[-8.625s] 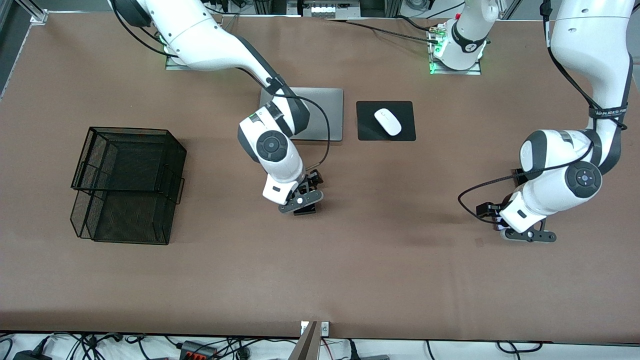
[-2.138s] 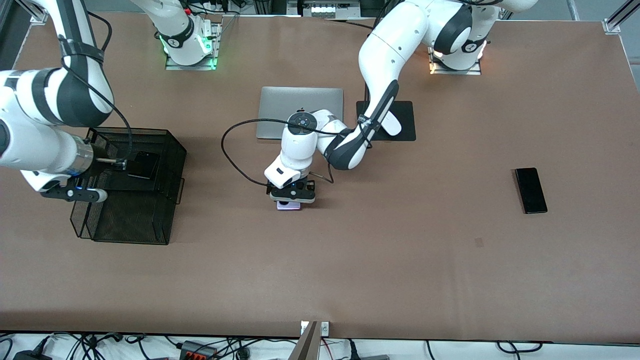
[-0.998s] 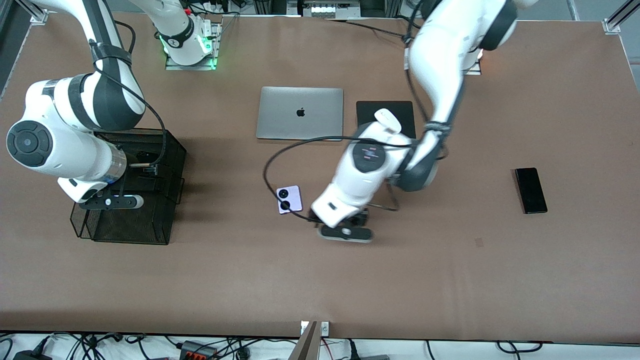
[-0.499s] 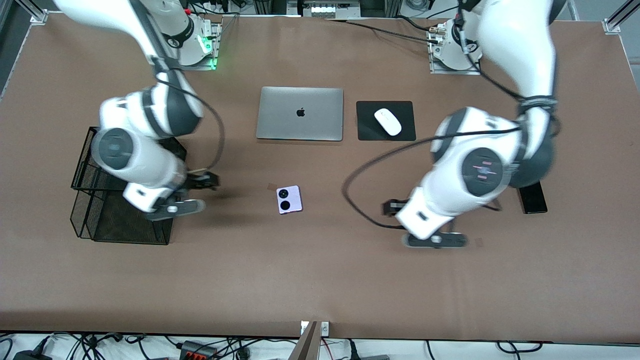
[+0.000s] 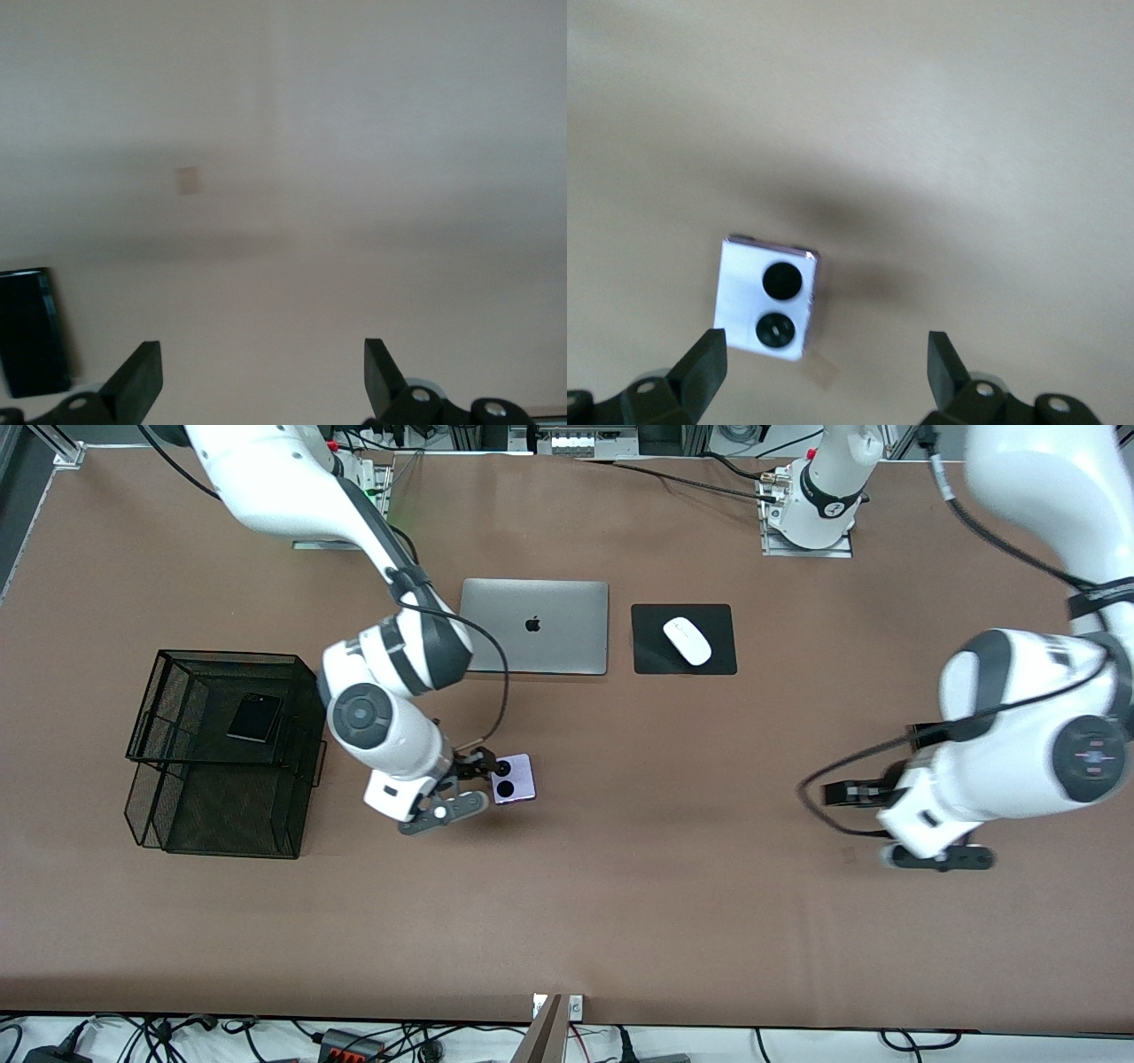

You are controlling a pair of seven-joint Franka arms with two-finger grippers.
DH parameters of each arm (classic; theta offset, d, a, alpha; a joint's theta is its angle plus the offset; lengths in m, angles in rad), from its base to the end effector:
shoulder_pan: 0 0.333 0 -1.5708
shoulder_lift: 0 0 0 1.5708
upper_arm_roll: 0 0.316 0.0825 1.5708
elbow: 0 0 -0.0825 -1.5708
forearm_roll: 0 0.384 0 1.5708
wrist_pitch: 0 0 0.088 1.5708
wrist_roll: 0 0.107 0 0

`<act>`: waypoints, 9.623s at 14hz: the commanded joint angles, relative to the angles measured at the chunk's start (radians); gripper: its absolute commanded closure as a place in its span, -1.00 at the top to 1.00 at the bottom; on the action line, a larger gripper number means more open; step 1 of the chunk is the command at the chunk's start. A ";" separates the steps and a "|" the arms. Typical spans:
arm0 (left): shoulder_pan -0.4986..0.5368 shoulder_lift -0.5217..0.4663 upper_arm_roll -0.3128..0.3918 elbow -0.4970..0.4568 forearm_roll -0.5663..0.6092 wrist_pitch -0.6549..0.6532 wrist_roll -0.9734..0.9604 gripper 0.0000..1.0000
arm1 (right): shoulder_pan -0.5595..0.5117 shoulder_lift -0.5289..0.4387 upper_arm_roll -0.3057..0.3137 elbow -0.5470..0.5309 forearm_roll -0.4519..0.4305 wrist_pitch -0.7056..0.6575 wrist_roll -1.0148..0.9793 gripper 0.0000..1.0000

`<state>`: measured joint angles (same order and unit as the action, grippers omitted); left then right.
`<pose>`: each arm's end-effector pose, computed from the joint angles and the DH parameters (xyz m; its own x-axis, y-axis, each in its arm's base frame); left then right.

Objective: Place phones with both arms
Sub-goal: 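Grasp the white flip phone with the right gripper while the left gripper withdraws, then carry the white phone to the basket while the left gripper grasps the tall phone, then release the white phone into the basket while the left gripper lifts the tall phone, then carry the tall black phone to the table center and release it with the left gripper, then grasp the tall black phone with the right gripper while the left gripper withdraws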

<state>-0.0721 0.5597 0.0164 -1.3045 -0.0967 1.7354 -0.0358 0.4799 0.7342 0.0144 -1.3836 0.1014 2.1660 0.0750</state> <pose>0.7010 -0.0503 0.4079 0.9913 -0.0051 -0.1319 0.0054 -0.9969 0.0791 0.6480 0.3512 0.2807 0.9357 0.3507 0.0379 0.3527 -0.9304 -0.0992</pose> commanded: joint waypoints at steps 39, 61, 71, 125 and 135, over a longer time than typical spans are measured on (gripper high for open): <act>0.400 0.019 -0.021 -0.616 0.000 0.704 0.405 1.00 | -0.114 -0.042 -0.024 0.024 -0.069 -0.109 0.238 -0.48; 0.414 -0.038 -0.113 -0.563 0.000 0.457 0.282 -0.06 | -0.546 -0.061 -0.033 -0.005 -0.112 -0.295 -0.228 -0.45; 0.241 -0.057 -0.397 -0.487 -0.003 0.390 -0.513 0.00 | -0.554 -0.016 -0.034 -0.005 -0.126 -0.276 -0.212 1.00; -0.621 0.519 -0.038 0.321 0.060 0.727 -0.534 0.75 | -0.419 -0.230 0.013 0.014 -0.092 -0.384 -0.132 1.00; -0.385 0.274 -0.078 0.323 -0.044 0.293 -0.294 0.76 | -0.256 -0.185 0.029 0.012 -0.007 -0.308 -0.132 1.00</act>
<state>-0.4893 0.8950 -0.0478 -0.9546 -0.1147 2.1046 -0.3603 0.1958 0.5249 0.0434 -1.3728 0.0630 1.8348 -0.0664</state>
